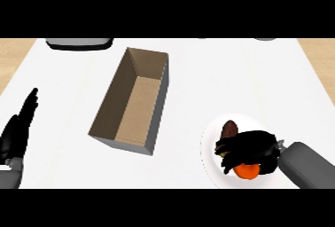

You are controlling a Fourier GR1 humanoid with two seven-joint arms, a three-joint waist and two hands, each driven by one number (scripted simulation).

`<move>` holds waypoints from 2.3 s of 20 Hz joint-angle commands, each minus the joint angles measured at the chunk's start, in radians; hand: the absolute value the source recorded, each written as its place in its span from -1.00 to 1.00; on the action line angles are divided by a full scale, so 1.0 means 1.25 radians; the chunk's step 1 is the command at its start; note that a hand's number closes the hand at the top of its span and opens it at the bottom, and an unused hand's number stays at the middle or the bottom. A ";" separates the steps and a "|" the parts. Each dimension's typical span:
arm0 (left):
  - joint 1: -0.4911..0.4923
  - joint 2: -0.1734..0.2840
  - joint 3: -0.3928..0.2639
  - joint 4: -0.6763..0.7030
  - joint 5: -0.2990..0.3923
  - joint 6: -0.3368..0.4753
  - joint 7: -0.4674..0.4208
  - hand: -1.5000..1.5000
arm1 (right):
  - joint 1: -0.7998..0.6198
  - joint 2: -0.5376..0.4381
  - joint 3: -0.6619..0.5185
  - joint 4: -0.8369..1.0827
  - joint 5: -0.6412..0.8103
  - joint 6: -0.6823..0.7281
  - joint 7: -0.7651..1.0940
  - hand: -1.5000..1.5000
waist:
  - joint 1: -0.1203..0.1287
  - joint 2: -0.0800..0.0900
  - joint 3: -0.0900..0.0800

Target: Pick the squash from the plate and place it in the cardboard box

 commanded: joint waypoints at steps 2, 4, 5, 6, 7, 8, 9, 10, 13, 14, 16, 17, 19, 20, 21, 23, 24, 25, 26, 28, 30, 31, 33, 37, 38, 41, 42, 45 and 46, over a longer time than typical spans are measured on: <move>-0.029 0.008 0.021 0.031 -0.007 -0.019 0.000 0.00 | 0.025 0.032 -0.064 0.034 -0.005 -0.100 -0.074 1.00 | -0.003 0.006 0.004; -0.028 0.009 0.022 -0.014 -0.015 -0.021 0.038 0.00 | 0.053 0.083 -0.066 0.043 0.019 -0.117 -0.043 1.00 | -0.001 0.006 0.004; 0.010 -0.010 0.007 -0.054 -0.015 -0.019 0.053 0.00 | 0.043 0.113 -0.072 0.051 0.023 -0.119 -0.033 1.00 | 0.003 0.005 0.005; 0.003 -0.001 0.032 0.009 -0.017 -0.023 -0.010 0.00 | 0.070 0.103 -0.072 -0.030 0.031 -0.100 0.001 1.00 | -0.004 0.005 0.004; -0.023 0.001 0.039 0.035 -0.006 -0.046 -0.014 0.00 | 0.055 0.110 -0.096 0.036 0.033 -0.141 -0.049 1.00 | -0.002 0.006 0.004; 0.016 -0.016 0.024 -0.008 -0.015 -0.028 -0.002 0.00 | 0.045 0.107 -0.125 0.034 0.012 -0.146 -0.058 1.00 | 0.001 0.006 0.004; -0.012 -0.021 0.031 0.031 -0.030 -0.005 -0.030 0.00 | -0.003 0.121 -0.165 0.070 -0.004 -0.110 -0.009 1.00 | 0.001 0.007 0.004; -0.018 0.002 0.047 0.063 -0.005 -0.039 -0.045 0.00 | -0.007 0.139 -0.194 0.098 -0.022 -0.110 0.054 1.00 | 0.000 0.009 0.004; -0.031 -0.008 0.020 0.001 -0.014 -0.033 0.015 0.00 | -0.091 0.153 -0.307 0.210 -0.054 -0.079 0.218 1.00 | 0.019 0.014 0.005; -0.019 -0.003 0.024 0.002 -0.010 -0.039 -0.004 0.00 | -0.115 0.144 -0.349 0.237 -0.067 -0.077 0.267 1.00 | 0.026 0.015 0.005; -0.018 -0.012 0.018 0.009 -0.021 -0.031 -0.015 0.00 | -0.187 0.174 -0.390 0.275 -0.076 -0.094 0.311 1.00 | 0.030 0.015 0.005; -0.012 -0.014 0.006 -0.030 -0.022 -0.035 0.028 0.00 | -0.203 0.182 -0.398 0.293 -0.064 -0.119 0.335 1.00 | 0.031 0.012 0.006; -0.022 -0.028 0.006 0.013 -0.033 -0.024 -0.013 0.00 | -0.246 0.176 -0.437 0.331 -0.061 -0.183 0.337 1.00 | 0.025 0.016 0.005; -0.026 -0.035 0.011 0.039 -0.033 -0.022 -0.028 0.00 | -0.271 0.181 -0.435 0.344 -0.053 -0.174 0.330 1.00 | 0.017 0.013 0.004; -0.036 -0.016 0.032 0.043 -0.030 -0.026 -0.021 0.00 | -0.281 0.185 -0.444 0.329 -0.060 -0.167 0.327 1.00 | 0.010 0.010 0.004; -0.026 -0.017 0.027 0.009 -0.025 -0.033 0.009 0.00 | -0.314 0.156 -0.502 0.307 -0.117 -0.161 0.286 1.00 | 0.011 0.008 0.005; 0.009 -0.024 0.023 0.000 -0.045 -0.009 -0.020 0.00 | -0.283 0.187 -0.502 0.279 -0.115 -0.217 0.292 1.00 | 0.009 0.006 0.005; -0.020 0.009 0.053 0.020 -0.006 -0.060 -0.004 0.00 | -0.299 0.156 -0.531 0.295 -0.146 -0.207 0.215 1.00 | 0.009 0.008 0.005; -0.021 -0.013 0.043 0.018 -0.024 -0.031 -0.003 0.00 | -0.329 0.166 -0.534 0.285 -0.145 -0.210 0.219 1.00 | 0.009 0.008 0.005; -0.023 -0.033 0.027 0.002 -0.040 -0.019 0.031 0.00 | -0.328 0.183 -0.519 0.211 -0.160 -0.147 0.223 1.00 | -0.002 0.003 0.004; -0.010 -0.030 0.044 0.040 -0.044 -0.023 -0.036 0.00 | -0.326 0.186 -0.533 0.187 -0.179 -0.118 0.215 1.00 | -0.003 0.004 0.004; -0.031 -0.033 0.040 0.057 -0.054 -0.024 -0.021 0.00 | -0.325 0.231 -0.510 0.189 -0.156 -0.132 0.235 1.00 | -0.002 0.005 0.004; 0.040 -0.040 0.034 -0.036 -0.051 -0.016 0.000 0.00 | -0.346 0.239 -0.510 0.147 -0.177 -0.065 0.266 1.00 | 0.002 0.002 0.004; 0.006 -0.029 0.051 -0.018 -0.042 -0.039 0.009 0.00 | -0.350 0.321 -0.508 0.118 -0.213 -0.005 0.344 1.00 | 0.001 0.004 0.004; -0.013 -0.019 0.051 -0.007 -0.046 -0.048 0.010 0.00 | -0.386 0.333 -0.519 0.119 -0.234 0.031 0.368 1.00 | 0.001 0.004 0.004; -0.016 -0.020 0.063 -0.010 -0.039 -0.053 0.014 0.00 | -0.424 0.407 -0.521 0.122 -0.244 0.038 0.452 1.00 | 0.004 0.004 0.004; -0.005 -0.045 0.037 -0.022 -0.069 -0.025 0.024 0.00 | -0.441 0.448 -0.517 0.132 -0.237 0.021 0.498 1.00 | 0.006 0.004 0.004; -0.025 -0.035 0.048 -0.021 -0.071 -0.037 0.045 0.00 | -0.449 0.490 -0.516 0.146 -0.232 0.021 0.536 1.00 | 0.005 0.005 0.004; -0.023 -0.026 0.061 0.040 -0.055 -0.062 -0.029 0.00 | -0.503 0.496 -0.509 0.172 -0.277 0.013 0.585 1.00 | 0.012 0.008 0.003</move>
